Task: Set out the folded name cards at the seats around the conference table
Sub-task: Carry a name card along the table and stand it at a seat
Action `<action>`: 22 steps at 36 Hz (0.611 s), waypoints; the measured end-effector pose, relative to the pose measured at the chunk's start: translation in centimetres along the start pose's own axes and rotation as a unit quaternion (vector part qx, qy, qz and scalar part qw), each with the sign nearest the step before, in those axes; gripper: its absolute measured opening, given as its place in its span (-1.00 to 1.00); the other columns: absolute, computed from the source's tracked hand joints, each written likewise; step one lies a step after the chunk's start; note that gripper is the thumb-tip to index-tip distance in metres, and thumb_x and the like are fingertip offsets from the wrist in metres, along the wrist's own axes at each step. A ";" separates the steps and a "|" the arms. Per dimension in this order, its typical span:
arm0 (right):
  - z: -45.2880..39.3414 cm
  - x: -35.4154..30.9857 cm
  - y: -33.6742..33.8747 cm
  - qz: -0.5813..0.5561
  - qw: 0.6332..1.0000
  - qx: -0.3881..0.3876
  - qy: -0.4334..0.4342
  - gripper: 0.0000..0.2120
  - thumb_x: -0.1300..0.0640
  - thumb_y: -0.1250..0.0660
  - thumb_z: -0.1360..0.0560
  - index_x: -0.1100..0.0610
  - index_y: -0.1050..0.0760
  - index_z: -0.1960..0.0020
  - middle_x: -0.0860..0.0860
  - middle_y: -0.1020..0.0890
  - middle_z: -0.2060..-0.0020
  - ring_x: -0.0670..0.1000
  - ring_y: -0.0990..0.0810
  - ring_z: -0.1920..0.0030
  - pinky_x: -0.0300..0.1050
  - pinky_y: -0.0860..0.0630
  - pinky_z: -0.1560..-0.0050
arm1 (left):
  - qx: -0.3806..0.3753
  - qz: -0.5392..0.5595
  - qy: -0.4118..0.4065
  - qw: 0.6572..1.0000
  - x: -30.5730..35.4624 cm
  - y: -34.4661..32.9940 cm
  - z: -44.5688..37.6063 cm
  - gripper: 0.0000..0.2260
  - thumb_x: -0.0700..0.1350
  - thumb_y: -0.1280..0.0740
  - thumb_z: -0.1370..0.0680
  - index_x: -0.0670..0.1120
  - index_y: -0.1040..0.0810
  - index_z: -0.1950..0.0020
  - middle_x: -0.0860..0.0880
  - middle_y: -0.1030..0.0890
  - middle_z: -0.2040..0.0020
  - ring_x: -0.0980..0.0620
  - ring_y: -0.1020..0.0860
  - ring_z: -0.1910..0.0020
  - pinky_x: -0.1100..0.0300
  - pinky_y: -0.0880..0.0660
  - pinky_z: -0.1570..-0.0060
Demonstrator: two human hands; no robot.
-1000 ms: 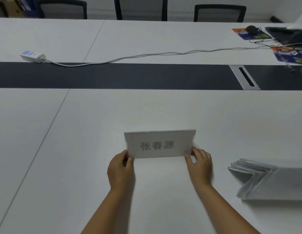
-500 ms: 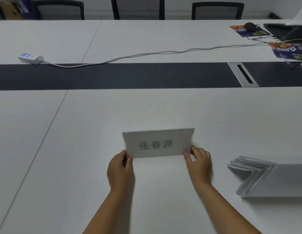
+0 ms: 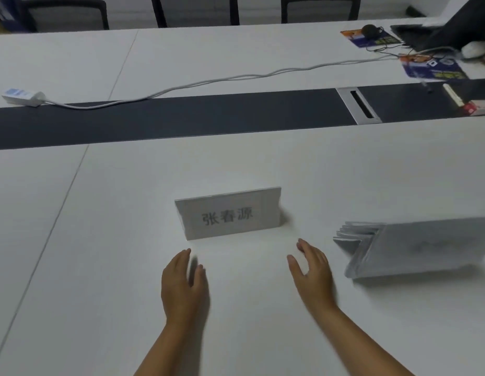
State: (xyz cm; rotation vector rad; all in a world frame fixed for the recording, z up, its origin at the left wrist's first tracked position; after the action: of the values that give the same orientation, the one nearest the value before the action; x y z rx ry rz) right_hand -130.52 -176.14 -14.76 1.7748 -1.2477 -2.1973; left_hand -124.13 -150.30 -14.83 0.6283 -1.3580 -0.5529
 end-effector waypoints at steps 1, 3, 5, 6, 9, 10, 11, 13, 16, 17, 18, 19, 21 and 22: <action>1.1 0.5 0.7 0.002 1.000 -0.009 -0.003 -0.61 0.17 -0.32 -0.44 0.27 -0.41 -0.23 0.17 -0.55 -0.14 0.04 -0.43 -0.17 -0.19 -0.27 -0.19 | -0.007 -0.005 -0.006 1.000 0.0 -0.2 1.3 -0.62 -0.10 -0.28 -0.46 -0.20 -0.43 -0.24 -0.19 -0.50 -0.25 -0.17 -0.41 -0.27 0.03 -0.29 -0.26; 3.4 1.5 2.6 0.001 1.000 -0.031 -0.007 -0.62 0.13 -0.31 -0.43 0.26 -0.44 -0.20 0.14 -0.57 -0.12 -0.09 -0.41 -0.12 -0.35 -0.23 -0.16 | -0.027 -0.007 -0.025 0.999 0.3 -0.9 4.1 -0.49 0.10 -0.17 -0.39 -0.21 -0.47 -0.20 -0.20 -0.53 -0.22 -0.17 -0.43 -0.24 0.09 -0.26 -0.22; 5.3 2.8 5.2 -0.009 0.999 -0.042 -0.019 -0.56 -0.01 -0.28 -0.36 0.24 -0.50 -0.13 0.12 -0.60 -0.04 -0.28 -0.44 -0.03 -0.56 -0.23 -0.06 | -0.059 0.006 -0.053 0.997 0.7 -2.4 6.6 -0.41 0.19 -0.11 -0.37 -0.23 -0.51 -0.15 -0.24 -0.56 -0.16 -0.09 -0.45 -0.19 0.22 -0.24 -0.22; 6.0 3.7 6.9 -0.018 0.999 -0.037 -0.027 -0.54 -0.06 -0.26 -0.32 0.23 -0.53 -0.09 0.13 -0.61 0.00 -0.33 -0.45 0.01 -0.62 -0.25 -0.02 | -0.079 0.018 -0.062 0.995 1.3 -3.3 7.8 -0.40 0.23 -0.10 -0.41 -0.24 -0.53 -0.12 -0.27 -0.58 -0.12 -0.03 -0.43 -0.16 0.34 -0.20 -0.22; 6.3 6.0 13.5 -0.027 0.998 0.019 -0.046 -0.77 0.09 -0.33 -0.33 0.12 -0.56 0.03 0.18 -0.63 0.09 -0.44 -0.48 0.12 -0.64 -0.33 0.11 | -0.123 0.042 -0.100 0.987 4.4 -6.4 10.6 -0.37 0.33 -0.01 -0.46 -0.17 -0.49 -0.12 -0.28 -0.60 -0.06 0.01 -0.40 -0.08 0.59 -0.09 -0.19; 6.0 6.6 15.9 -0.027 0.998 0.041 -0.045 -0.85 0.17 -0.36 -0.37 0.02 -0.54 0.07 0.17 -0.62 0.10 -0.43 -0.49 0.13 -0.63 -0.34 0.13 | -0.121 0.045 -0.119 0.985 6.1 -7.2 11.3 -0.40 0.34 0.00 -0.45 -0.11 -0.44 -0.15 -0.23 -0.58 -0.09 0.02 -0.39 -0.08 0.59 -0.09 -0.18; 5.5 7.0 18.4 -0.024 0.996 0.068 -0.046 -0.78 0.25 -0.37 -0.40 -0.06 -0.51 0.11 0.16 -0.61 0.10 -0.41 -0.50 0.14 -0.63 -0.35 0.14 | -0.114 0.058 -0.133 0.983 7.9 -7.8 11.9 -0.42 0.37 0.00 -0.43 -0.03 -0.38 -0.18 -0.12 -0.56 -0.14 0.05 -0.39 -0.10 0.57 -0.13 -0.18; 4.0 8.2 22.8 -0.023 0.993 0.110 -0.044 -0.73 0.33 -0.32 -0.42 -0.04 -0.50 0.08 0.17 -0.59 0.04 -0.36 -0.52 0.15 -0.62 -0.35 0.16 | -0.098 0.107 -0.152 0.978 12.1 -8.5 12.8 -0.45 0.42 -0.04 -0.37 0.14 -0.32 -0.23 0.30 -0.42 -0.23 0.13 -0.39 -0.14 0.41 -0.27 -0.18; 0.6 9.5 27.0 -0.044 0.991 0.118 -0.047 -0.64 0.30 -0.29 -0.44 0.16 -0.40 -0.22 0.17 -0.51 -0.19 0.03 -0.52 -0.10 -0.38 -0.37 0.00 | -0.091 0.131 -0.149 0.976 17.6 -9.7 13.3 -0.59 0.16 -0.20 -0.43 0.21 -0.23 -0.26 0.48 -0.25 -0.22 0.03 -0.40 -0.26 0.01 -0.40 -0.25; -0.7 9.9 27.6 -0.067 0.991 0.101 -0.058 -0.59 0.27 -0.28 -0.45 0.15 -0.33 -0.29 0.12 -0.47 -0.26 0.13 -0.46 -0.19 -0.22 -0.36 -0.12 | -0.093 0.133 -0.144 0.976 19.1 -10.3 13.3 -0.61 0.05 -0.21 -0.48 0.18 -0.19 -0.27 0.36 -0.25 -0.24 -0.02 -0.38 -0.30 -0.06 -0.37 -0.28; -1.9 10.0 27.9 -0.086 0.991 0.078 -0.063 -0.55 0.24 -0.27 -0.47 0.11 -0.27 -0.33 0.05 -0.42 -0.30 0.15 -0.40 -0.26 -0.07 -0.34 -0.22 | -0.093 0.133 -0.134 0.978 20.2 -10.8 13.2 -0.61 -0.04 -0.21 -0.52 0.17 -0.17 -0.29 0.26 -0.26 -0.26 -0.04 -0.36 -0.33 -0.10 -0.35 -0.30; -3.3 9.6 28.0 -0.102 0.991 0.055 -0.062 -0.52 0.21 -0.26 -0.47 0.07 -0.23 -0.36 -0.01 -0.38 -0.32 0.13 -0.35 -0.31 0.01 -0.30 -0.28 | -0.088 0.139 -0.126 0.978 21.2 -11.2 13.1 -0.60 -0.09 -0.20 -0.54 0.14 -0.17 -0.32 0.21 -0.26 -0.27 -0.04 -0.34 -0.34 -0.12 -0.34 -0.31; -5.3 9.4 28.2 -0.123 0.991 0.012 -0.051 -0.50 0.18 -0.26 -0.48 0.04 -0.21 -0.38 -0.12 -0.33 -0.28 0.05 -0.29 -0.34 0.05 -0.26 -0.36 | -0.069 0.149 -0.123 0.979 23.2 -11.7 13.2 -0.60 -0.14 -0.17 -0.54 0.07 -0.21 -0.36 0.19 -0.25 -0.29 -0.03 -0.33 -0.35 -0.08 -0.32 -0.33; -6.1 9.2 28.1 -0.126 0.991 -0.015 -0.035 -0.51 0.18 -0.26 -0.48 0.05 -0.22 -0.37 -0.14 -0.33 -0.25 0.01 -0.29 -0.33 0.01 -0.25 -0.37 | -0.059 0.153 -0.120 0.979 24.1 -12.1 13.2 -0.60 -0.15 -0.16 -0.55 0.04 -0.22 -0.37 0.19 -0.25 -0.29 -0.03 -0.33 -0.36 -0.04 -0.30 -0.35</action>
State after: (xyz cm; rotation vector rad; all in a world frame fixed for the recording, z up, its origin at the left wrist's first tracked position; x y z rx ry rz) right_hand -140.52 -203.00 -5.17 1.9572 -1.0442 -2.4143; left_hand -134.03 -176.79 -4.83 0.2520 -1.6008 -0.4645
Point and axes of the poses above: each hand's wrist, its own z-axis away from the middle knuckle, its own y-axis out of the back of the hand, x = y × z, the point moved 7 cm from there along -z, towards the middle knuckle
